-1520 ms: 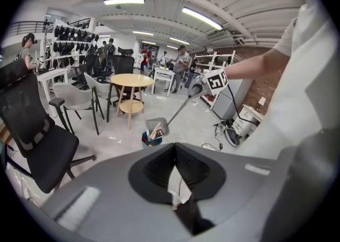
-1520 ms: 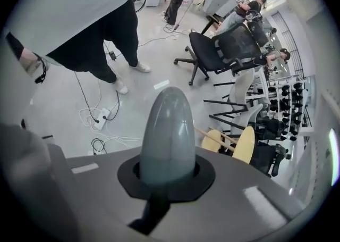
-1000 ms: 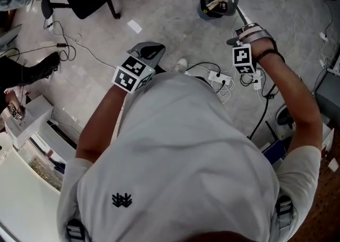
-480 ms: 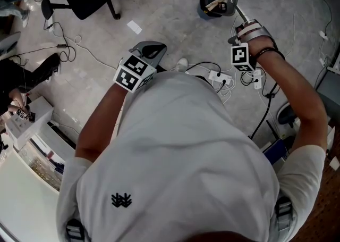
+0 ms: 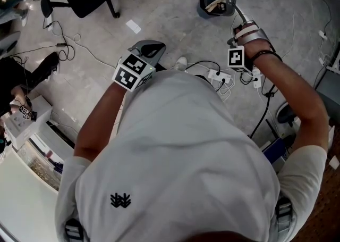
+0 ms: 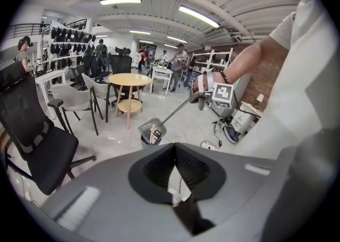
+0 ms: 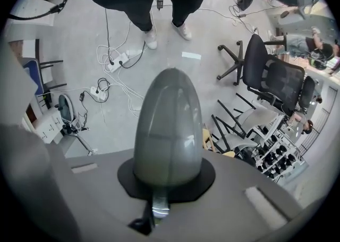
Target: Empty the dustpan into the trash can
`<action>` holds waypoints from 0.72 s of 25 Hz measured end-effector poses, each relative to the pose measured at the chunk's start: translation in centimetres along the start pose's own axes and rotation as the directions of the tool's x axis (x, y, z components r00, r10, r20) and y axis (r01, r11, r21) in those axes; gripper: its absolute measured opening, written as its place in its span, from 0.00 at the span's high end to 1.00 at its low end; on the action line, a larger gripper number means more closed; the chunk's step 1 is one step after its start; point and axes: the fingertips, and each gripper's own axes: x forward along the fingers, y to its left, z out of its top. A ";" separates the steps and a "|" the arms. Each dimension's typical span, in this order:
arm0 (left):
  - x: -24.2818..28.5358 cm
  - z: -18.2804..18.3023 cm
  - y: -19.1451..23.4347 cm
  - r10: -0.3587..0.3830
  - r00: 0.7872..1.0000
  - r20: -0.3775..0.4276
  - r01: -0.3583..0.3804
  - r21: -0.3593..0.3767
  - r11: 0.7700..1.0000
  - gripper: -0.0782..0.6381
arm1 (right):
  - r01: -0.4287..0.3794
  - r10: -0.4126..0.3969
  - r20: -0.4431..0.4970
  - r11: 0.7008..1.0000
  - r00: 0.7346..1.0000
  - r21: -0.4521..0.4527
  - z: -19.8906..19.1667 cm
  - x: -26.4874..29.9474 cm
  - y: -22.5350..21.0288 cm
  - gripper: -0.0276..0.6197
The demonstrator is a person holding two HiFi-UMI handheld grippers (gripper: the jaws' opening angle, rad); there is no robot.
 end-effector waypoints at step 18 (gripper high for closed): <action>0.4 -0.7 -0.1 -0.012 0.999 0.044 0.014 -0.043 0.999 0.81 | -0.029 0.020 -0.084 0.994 0.996 -0.107 -1.7 0.0 -1.1 0.96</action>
